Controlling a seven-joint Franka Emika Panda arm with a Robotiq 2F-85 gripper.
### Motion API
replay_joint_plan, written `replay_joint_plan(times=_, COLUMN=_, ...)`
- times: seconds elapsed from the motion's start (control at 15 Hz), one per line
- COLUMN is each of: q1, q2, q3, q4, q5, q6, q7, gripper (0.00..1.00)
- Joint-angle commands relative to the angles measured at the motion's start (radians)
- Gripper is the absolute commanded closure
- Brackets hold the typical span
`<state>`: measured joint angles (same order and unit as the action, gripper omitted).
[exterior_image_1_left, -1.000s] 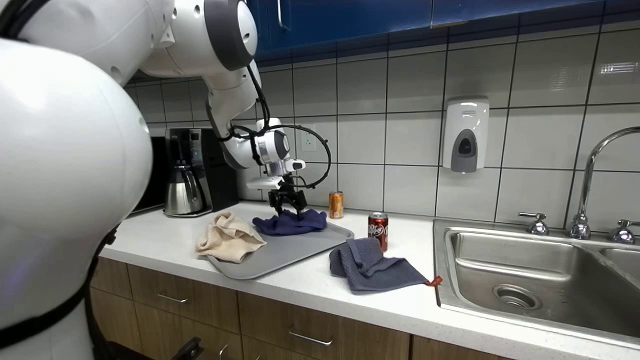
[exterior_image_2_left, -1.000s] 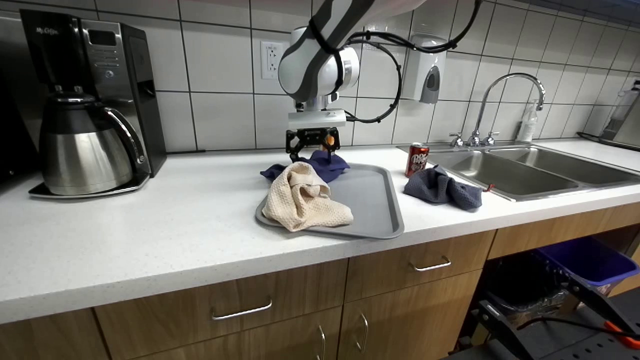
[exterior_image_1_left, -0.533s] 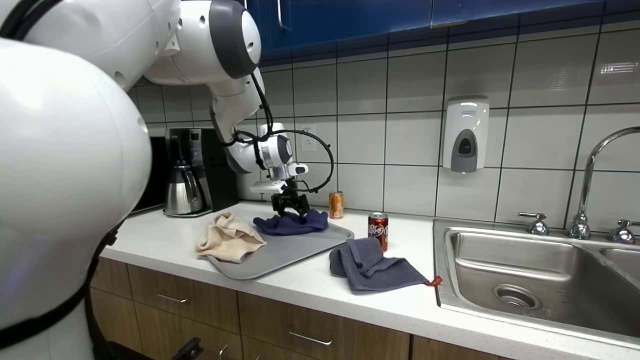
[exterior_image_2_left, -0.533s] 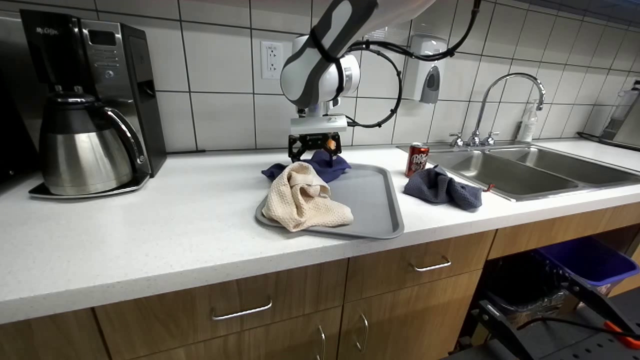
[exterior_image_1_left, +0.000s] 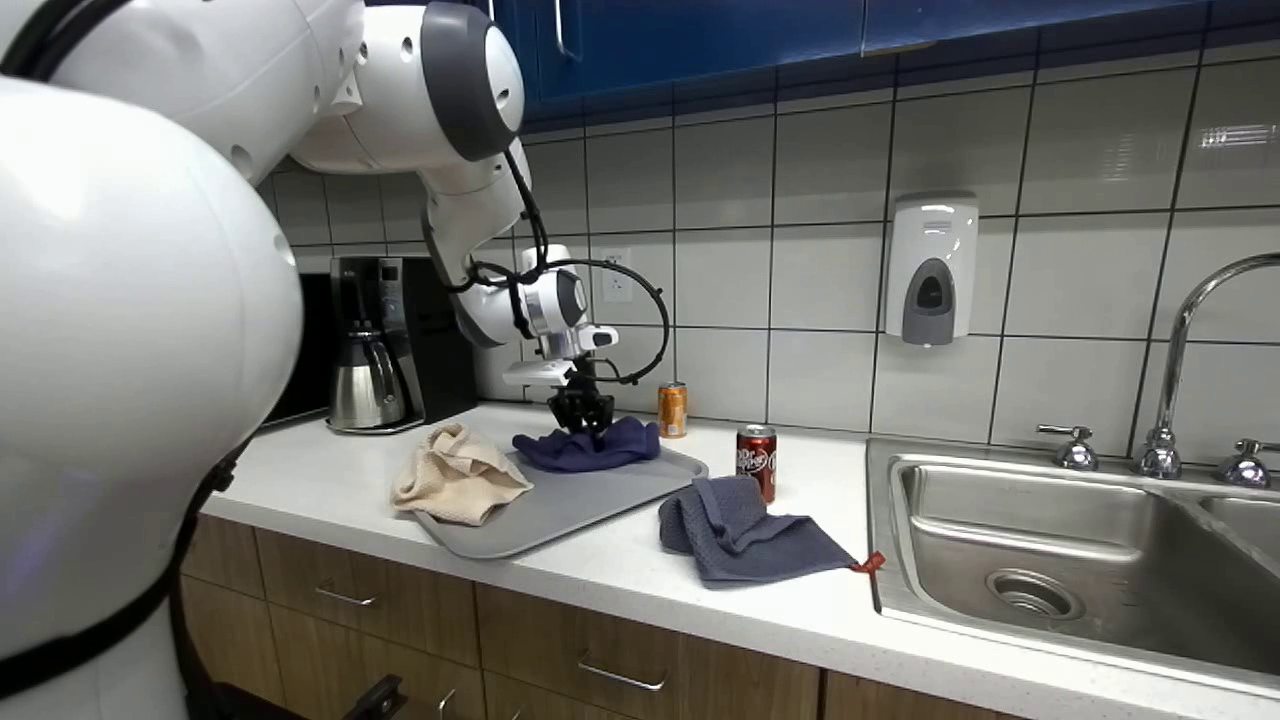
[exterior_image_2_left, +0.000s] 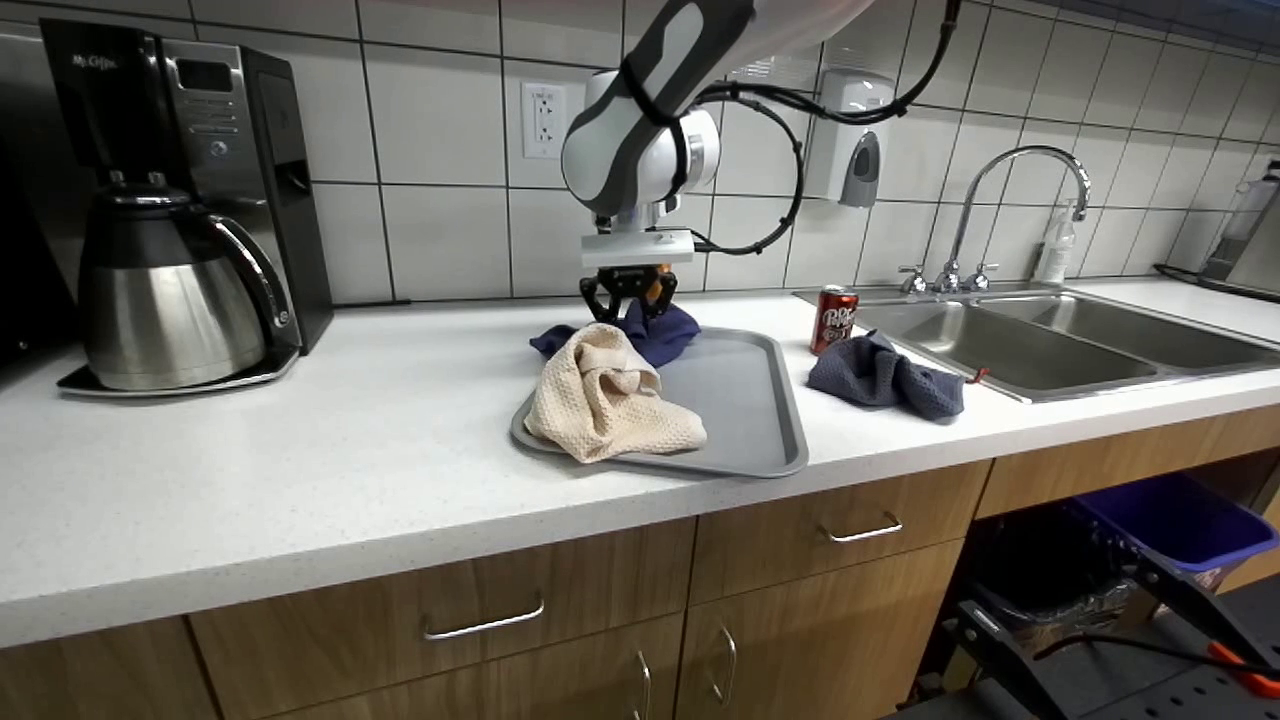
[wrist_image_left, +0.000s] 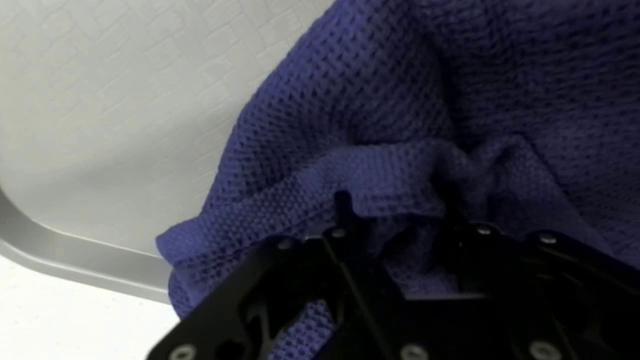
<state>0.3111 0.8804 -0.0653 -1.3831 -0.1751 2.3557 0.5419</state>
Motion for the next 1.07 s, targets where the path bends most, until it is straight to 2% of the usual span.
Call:
replay_joint_plan(times=0.0, q1=-0.011, q2=0.009, q3=0.003, q4=0.028, q5=0.027, q6=-0.019, q7=-0.035, gripper=0.9)
replay_joint_plan(times=0.07, q1=-0.011, q2=0.008, q3=0.002, q4=0.027, q5=0.027, q6=-0.018, q7=-0.034, gripper=0.97)
replay_joint_plan(times=0.2, q1=-0.013, q2=0.006, q3=0.001, q4=0.026, q5=0.027, q6=-0.018, q7=-0.033, gripper=1.0)
replay_joint_plan(times=0.33, q1=-0.015, q2=0.003, q3=-0.001, q4=0.022, q5=0.027, q6=-0.016, q7=-0.03, gripper=0.98)
replay_joint_plan(times=1.0, q1=-0.041, q2=-0.009, q3=-0.034, q4=0.018, q5=0.021, q6=0.012, q7=-0.019, gripper=0.98)
